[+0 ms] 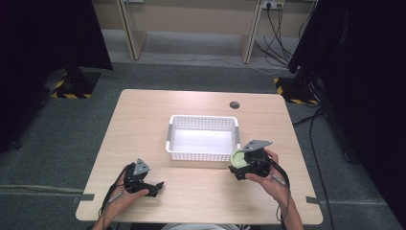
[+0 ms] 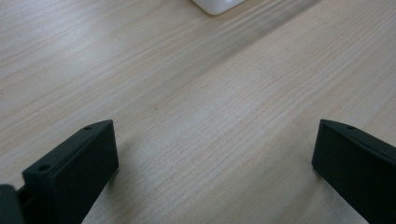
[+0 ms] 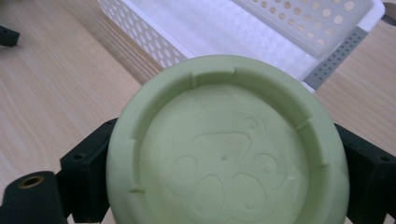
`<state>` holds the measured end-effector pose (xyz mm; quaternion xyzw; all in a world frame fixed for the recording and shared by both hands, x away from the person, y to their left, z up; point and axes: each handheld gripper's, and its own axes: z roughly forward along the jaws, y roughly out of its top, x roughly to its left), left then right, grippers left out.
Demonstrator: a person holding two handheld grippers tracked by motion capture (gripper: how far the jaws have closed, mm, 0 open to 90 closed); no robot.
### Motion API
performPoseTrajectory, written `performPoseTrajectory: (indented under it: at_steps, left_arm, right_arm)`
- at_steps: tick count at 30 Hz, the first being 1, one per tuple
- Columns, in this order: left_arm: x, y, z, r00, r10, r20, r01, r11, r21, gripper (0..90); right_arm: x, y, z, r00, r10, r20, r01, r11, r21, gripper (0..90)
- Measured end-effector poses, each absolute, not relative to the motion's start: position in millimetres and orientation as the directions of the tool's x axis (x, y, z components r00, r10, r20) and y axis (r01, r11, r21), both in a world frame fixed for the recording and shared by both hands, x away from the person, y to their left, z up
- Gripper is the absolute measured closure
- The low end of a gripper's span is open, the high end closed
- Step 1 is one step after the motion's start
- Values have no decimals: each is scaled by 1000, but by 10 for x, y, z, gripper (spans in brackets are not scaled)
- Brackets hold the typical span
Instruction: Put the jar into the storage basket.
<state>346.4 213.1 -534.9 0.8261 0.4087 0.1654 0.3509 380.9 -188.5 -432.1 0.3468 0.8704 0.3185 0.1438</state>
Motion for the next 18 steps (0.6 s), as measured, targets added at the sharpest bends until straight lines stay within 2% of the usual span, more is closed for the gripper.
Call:
performPoseTrajectory:
  at_steps: [18]
  left_arm:
    - [3464,2131,-5349,611,791,-13,559,-420,715,0]
  right_arm:
    - [3922,-1457,-4211,-785,619,-25,459,608,648,112]
